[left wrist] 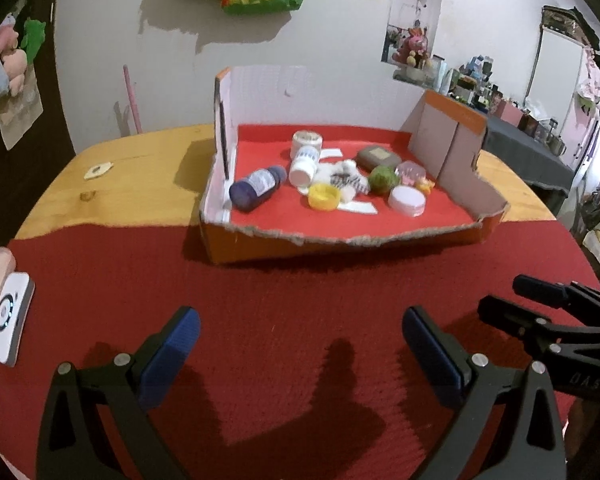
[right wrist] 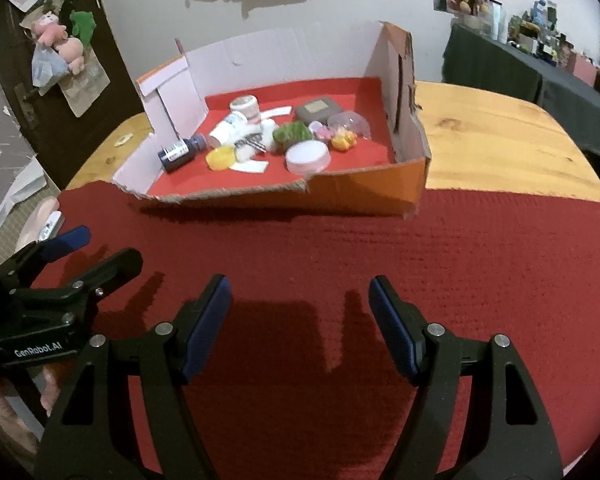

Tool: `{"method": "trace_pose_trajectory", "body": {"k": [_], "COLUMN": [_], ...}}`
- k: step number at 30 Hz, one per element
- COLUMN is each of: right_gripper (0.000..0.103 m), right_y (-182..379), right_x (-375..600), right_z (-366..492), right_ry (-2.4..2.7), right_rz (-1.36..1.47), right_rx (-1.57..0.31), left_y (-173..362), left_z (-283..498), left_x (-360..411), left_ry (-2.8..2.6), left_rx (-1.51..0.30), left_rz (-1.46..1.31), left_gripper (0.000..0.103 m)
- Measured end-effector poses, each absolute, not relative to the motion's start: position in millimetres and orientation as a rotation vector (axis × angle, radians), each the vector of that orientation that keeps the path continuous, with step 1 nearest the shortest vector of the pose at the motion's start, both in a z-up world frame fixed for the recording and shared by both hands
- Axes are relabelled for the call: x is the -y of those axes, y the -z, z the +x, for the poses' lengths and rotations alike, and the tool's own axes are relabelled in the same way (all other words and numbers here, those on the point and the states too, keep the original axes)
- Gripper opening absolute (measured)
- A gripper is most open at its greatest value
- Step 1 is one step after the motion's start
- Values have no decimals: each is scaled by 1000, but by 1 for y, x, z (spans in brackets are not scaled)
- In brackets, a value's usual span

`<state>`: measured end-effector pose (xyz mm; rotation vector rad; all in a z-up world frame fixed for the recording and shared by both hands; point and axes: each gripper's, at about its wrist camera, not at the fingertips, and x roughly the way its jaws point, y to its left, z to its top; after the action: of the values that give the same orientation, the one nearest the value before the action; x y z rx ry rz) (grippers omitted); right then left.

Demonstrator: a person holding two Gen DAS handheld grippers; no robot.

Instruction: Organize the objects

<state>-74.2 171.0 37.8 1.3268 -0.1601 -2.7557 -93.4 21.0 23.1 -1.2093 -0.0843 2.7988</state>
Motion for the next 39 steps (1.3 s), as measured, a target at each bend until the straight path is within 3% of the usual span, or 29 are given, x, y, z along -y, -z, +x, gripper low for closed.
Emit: {"method": "trace_pose_trajectory", "body": {"k": [23,32,39], "right_gripper": [72,74,75], "right_y": [-14,-13,-12], "right_x": [-170,-169,-170], "right_z": [-64,-62,-63], "right_ry": [2832,2840,2840], "right_rz": [1313,1286,1283], "right_rx": [88,82,82], "left_y": [4,9,7], "left_z": [-92,-84,-85], "left_x": [-21,-26,-19], "left_ry": [-2735,-2751,-2744], "left_rx": [93,-2,66], "left_rz": [-1345,-1332,-1312], "left_gripper": [103,103,103]}}
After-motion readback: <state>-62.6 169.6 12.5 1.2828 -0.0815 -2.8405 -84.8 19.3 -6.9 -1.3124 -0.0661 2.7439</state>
